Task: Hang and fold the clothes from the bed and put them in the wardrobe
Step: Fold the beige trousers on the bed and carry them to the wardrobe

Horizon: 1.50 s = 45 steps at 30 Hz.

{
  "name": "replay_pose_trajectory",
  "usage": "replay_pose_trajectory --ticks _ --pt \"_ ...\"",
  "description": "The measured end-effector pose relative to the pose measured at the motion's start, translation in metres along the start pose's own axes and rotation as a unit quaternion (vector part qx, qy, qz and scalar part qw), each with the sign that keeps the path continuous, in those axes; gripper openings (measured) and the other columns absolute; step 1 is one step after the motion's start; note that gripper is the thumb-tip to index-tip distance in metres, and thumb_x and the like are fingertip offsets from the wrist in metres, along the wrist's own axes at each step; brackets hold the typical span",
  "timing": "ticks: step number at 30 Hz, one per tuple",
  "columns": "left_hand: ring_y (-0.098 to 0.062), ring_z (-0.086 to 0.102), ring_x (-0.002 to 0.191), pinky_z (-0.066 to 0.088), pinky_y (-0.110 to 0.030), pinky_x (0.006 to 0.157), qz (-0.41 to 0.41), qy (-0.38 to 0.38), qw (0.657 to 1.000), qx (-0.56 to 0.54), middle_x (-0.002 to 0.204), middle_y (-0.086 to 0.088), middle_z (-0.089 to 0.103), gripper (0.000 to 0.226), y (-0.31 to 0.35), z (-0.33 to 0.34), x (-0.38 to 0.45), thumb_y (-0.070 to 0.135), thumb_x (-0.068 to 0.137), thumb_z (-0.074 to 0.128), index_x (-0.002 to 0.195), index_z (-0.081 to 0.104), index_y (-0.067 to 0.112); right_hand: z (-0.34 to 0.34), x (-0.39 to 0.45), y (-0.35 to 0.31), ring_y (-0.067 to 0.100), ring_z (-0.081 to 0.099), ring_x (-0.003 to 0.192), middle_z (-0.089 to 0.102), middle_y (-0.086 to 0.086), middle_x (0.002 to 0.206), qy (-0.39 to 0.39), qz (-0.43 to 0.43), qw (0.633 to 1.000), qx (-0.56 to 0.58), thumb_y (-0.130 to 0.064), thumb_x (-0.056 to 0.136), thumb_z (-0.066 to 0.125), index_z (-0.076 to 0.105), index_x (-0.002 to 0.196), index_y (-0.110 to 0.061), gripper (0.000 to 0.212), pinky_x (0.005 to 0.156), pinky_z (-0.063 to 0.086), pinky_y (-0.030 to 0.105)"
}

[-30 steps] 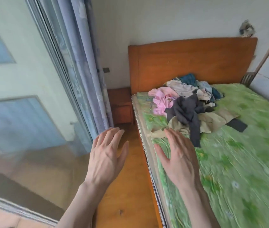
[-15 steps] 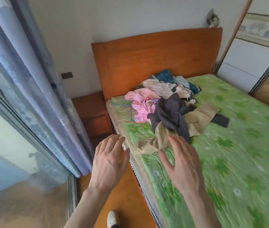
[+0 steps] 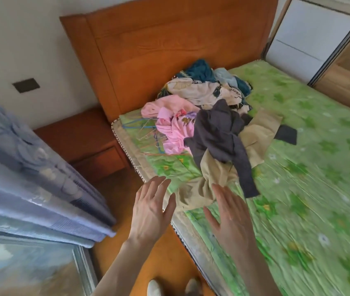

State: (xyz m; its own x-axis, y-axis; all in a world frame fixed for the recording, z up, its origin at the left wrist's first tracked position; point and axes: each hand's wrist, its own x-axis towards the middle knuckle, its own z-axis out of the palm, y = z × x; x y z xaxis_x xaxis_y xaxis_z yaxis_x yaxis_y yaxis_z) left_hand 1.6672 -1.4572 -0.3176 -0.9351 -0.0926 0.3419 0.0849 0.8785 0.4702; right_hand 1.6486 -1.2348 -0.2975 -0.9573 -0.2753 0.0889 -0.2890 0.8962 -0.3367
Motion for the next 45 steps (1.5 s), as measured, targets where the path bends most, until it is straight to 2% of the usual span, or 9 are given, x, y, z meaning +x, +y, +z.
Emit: replay_pose_trajectory --ticks 6,14,19,23,28,31,34,41,45 --pt "-0.030 0.061 0.126 0.052 -0.046 0.099 -0.057 -0.064 0.996 -0.027 0.135 -0.004 0.067 0.038 -0.048 0.090 0.020 0.031 0.102 0.054 0.133 0.067 0.012 0.081 0.030 0.044 0.020 0.035 0.153 0.042 0.000 0.163 -0.092 0.002 0.995 -0.034 -0.048 0.103 0.056 0.033 0.162 -0.017 0.070 0.123 0.033 0.044" --pt "-0.033 0.061 0.124 0.052 -0.050 0.098 -0.127 -0.166 0.978 -0.024 0.134 -0.006 0.067 0.036 -0.095 0.194 0.023 0.019 0.097 0.069 0.132 0.067 0.011 0.178 0.083 0.096 0.020 0.032 0.153 0.042 -0.002 0.160 -0.178 -0.041 0.981 -0.063 -0.042 0.096 0.067 0.034 0.159 -0.022 0.074 0.127 0.024 0.046" --pt "-0.025 0.052 0.138 0.046 -0.048 0.111 -0.150 -0.223 0.962 -0.039 0.144 -0.002 0.062 0.047 -0.104 0.245 0.010 0.025 0.099 0.066 0.145 0.058 0.017 0.241 0.106 0.117 0.023 0.032 0.154 0.045 -0.002 0.159 -0.203 -0.078 0.972 -0.087 -0.035 0.089 0.077 0.044 0.155 -0.023 0.075 0.129 0.020 0.050" --pt "-0.022 0.048 0.142 0.037 -0.041 0.117 -0.171 -0.254 0.951 -0.040 0.148 0.000 0.059 0.052 -0.114 0.279 0.006 0.028 0.100 0.066 0.149 0.054 0.017 0.288 0.116 0.124 0.025 0.024 0.158 0.036 0.000 0.166 -0.262 -0.107 0.950 -0.129 -0.037 0.087 0.080 0.037 0.159 -0.024 0.085 0.128 0.002 0.055" --pt "-0.020 0.047 0.139 0.035 -0.038 0.118 -0.135 -0.287 0.948 -0.032 0.141 0.005 0.058 0.044 -0.127 0.313 0.005 0.028 0.093 0.072 0.134 0.059 0.022 0.315 0.129 0.138 0.026 0.045 0.144 0.053 -0.004 0.152 -0.263 -0.111 0.946 -0.154 -0.019 0.090 0.072 0.045 0.156 -0.024 0.071 0.129 0.003 0.056" --pt "-0.018 0.042 0.140 0.030 -0.036 0.120 -0.120 -0.319 0.940 -0.026 0.138 0.007 0.054 0.049 -0.134 0.322 0.007 0.039 0.091 0.073 0.134 0.052 0.025 0.315 0.140 0.143 0.023 0.063 0.109 0.070 -0.008 0.114 -0.219 -0.113 0.958 -0.147 -0.019 0.088 0.077 0.070 0.123 -0.026 0.037 0.119 0.020 0.044" --pt "-0.021 0.036 0.147 0.024 -0.039 0.125 -0.117 -0.337 0.934 -0.017 0.148 0.003 0.050 0.072 -0.132 0.321 0.012 0.045 0.092 0.074 0.151 0.042 0.022 0.297 0.149 0.144 0.022 0.065 0.087 0.072 -0.007 0.086 -0.170 -0.073 0.981 -0.063 -0.014 0.086 0.080 0.073 0.098 -0.022 0.016 0.107 0.041 0.041" --pt "-0.027 0.058 0.122 0.048 -0.044 0.105 -0.081 -0.242 0.959 -0.123 0.130 -0.003 0.064 0.056 -0.089 0.266 0.082 0.027 0.084 0.087 0.134 0.065 0.012 0.181 0.167 0.135 0.019 0.063 0.082 0.070 0.000 0.092 -0.097 0.057 0.986 0.126 -0.016 0.103 0.063 0.071 0.112 -0.009 0.014 0.073 0.053 0.041" --pt "-0.031 0.069 0.109 0.059 -0.043 0.088 -0.060 -0.248 0.937 -0.239 0.123 -0.011 0.071 0.042 -0.051 0.223 0.144 -0.005 0.084 0.078 0.124 0.073 0.004 0.104 0.176 0.130 0.022 0.066 0.094 0.072 0.001 0.103 -0.045 0.087 0.985 0.143 -0.019 0.104 0.061 0.069 0.118 -0.009 0.019 0.077 0.054 0.035"
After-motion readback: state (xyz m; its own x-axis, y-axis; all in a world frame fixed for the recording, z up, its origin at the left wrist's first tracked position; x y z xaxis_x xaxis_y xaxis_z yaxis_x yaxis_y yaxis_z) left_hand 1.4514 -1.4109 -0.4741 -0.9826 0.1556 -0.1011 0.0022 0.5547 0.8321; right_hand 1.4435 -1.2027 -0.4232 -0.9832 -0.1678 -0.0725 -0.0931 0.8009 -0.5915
